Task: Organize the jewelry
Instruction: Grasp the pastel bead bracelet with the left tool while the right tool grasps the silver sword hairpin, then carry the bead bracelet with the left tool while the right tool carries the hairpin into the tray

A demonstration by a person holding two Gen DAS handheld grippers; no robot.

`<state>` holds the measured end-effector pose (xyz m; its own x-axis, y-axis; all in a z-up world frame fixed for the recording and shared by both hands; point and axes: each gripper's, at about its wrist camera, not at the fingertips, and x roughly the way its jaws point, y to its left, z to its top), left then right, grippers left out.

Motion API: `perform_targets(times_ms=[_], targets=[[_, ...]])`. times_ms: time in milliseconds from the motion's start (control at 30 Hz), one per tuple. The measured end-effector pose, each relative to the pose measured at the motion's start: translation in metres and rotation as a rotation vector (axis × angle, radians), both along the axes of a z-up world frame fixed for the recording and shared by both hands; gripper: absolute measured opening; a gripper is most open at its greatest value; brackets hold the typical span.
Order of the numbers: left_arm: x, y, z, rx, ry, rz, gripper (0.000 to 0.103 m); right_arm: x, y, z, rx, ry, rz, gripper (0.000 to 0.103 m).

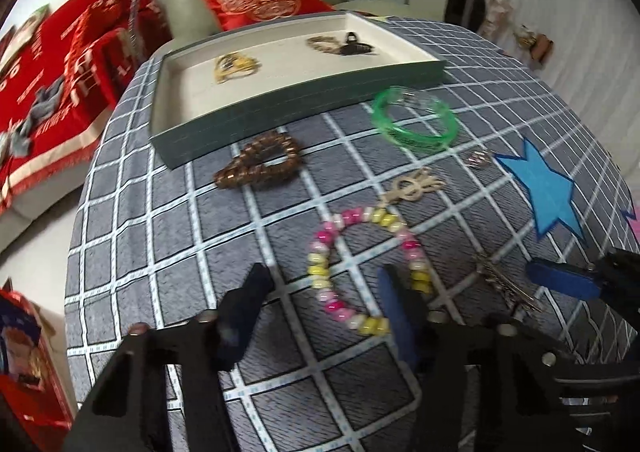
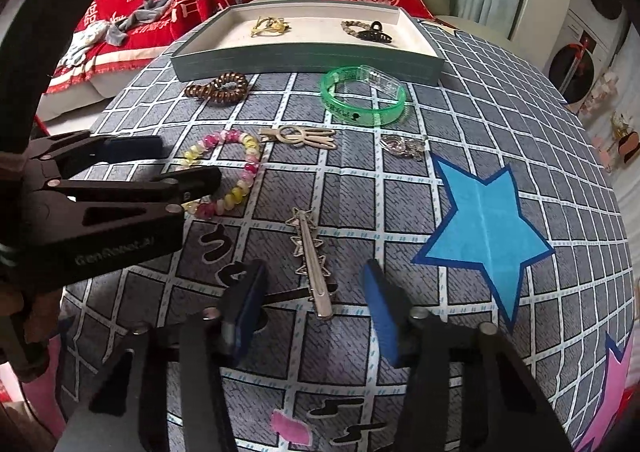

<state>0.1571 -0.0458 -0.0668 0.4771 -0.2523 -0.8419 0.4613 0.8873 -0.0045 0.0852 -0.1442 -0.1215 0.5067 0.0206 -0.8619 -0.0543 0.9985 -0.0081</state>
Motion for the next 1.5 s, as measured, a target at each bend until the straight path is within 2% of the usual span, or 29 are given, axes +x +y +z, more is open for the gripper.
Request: perform_targets(times_ms=[67, 133, 167, 233, 367, 667, 1100, 1500], targets=[[-0.002, -0.003, 0.002, -0.003, -0.003, -0.021, 0.041, 0.0, 0.002, 0.0, 0.002, 0.001, 0.005, 0.042], [-0.004, -0.005, 0.002, -0.005, -0.002, -0.038, 0.024, -0.001, 0.004, 0.001, 0.0, 0.002, 0.011, 0.031], [-0.005, -0.006, 0.003, -0.005, -0.002, -0.042, 0.024, -0.001, 0.004, 0.001, -0.004, 0.002, 0.01, 0.029], [-0.006, -0.005, 0.003, -0.007, -0.003, -0.042, 0.024, -0.001, 0.004, 0.001, 0.004, 0.008, 0.008, 0.016], [-0.014, 0.001, 0.008, -0.037, -0.005, -0.045, 0.024, -0.003, 0.002, 0.002, 0.005, 0.003, -0.011, 0.015], [-0.024, 0.016, 0.035, -0.102, -0.06, -0.04, 0.024, -0.011, -0.017, 0.019, 0.082, -0.025, -0.057, 0.014], [-0.028, 0.028, 0.062, -0.156, -0.116, -0.023, 0.024, -0.013, -0.037, 0.046, 0.158, -0.083, -0.106, 0.014], [0.001, 0.042, 0.095, -0.232, -0.177, 0.037, 0.024, 0.021, -0.048, 0.09, 0.178, -0.15, -0.093, 0.014]])
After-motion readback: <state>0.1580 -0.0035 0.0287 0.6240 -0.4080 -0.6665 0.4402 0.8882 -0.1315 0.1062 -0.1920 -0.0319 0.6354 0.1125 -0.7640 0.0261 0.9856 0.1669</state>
